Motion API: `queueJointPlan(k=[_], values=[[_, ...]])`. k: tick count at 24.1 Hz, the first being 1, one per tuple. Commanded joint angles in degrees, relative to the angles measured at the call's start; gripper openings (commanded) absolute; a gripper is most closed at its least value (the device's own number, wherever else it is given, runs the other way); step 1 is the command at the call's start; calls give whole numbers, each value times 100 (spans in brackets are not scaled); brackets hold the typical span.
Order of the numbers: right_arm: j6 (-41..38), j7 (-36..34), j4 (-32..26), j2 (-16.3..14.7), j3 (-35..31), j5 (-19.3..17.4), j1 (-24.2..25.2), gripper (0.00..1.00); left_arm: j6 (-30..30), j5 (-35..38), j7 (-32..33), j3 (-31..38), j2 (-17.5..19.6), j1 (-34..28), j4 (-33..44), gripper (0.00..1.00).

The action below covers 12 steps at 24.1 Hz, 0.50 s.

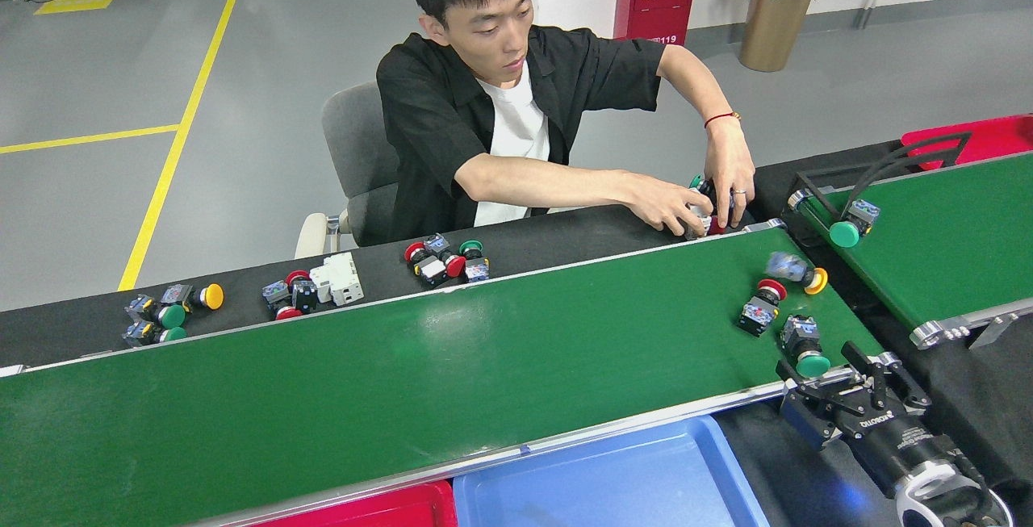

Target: Pick switch part from conveyor to tray

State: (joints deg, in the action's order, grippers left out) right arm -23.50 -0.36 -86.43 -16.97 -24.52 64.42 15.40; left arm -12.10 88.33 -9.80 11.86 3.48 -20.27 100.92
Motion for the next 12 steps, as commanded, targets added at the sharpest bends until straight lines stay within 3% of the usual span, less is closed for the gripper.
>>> queueJointPlan(k=[1,7,12], values=[[100,18,-15,-8,61,97,-107,97,33,17,-49,9,39,6,77,100],[927,9,196,-87,870,115,-441,87,50,17,-49,71,-5,-21,77,100],[918,18,451,-87,967,132,-757,48,50,17,-49,71,-5,-21,77,100]])
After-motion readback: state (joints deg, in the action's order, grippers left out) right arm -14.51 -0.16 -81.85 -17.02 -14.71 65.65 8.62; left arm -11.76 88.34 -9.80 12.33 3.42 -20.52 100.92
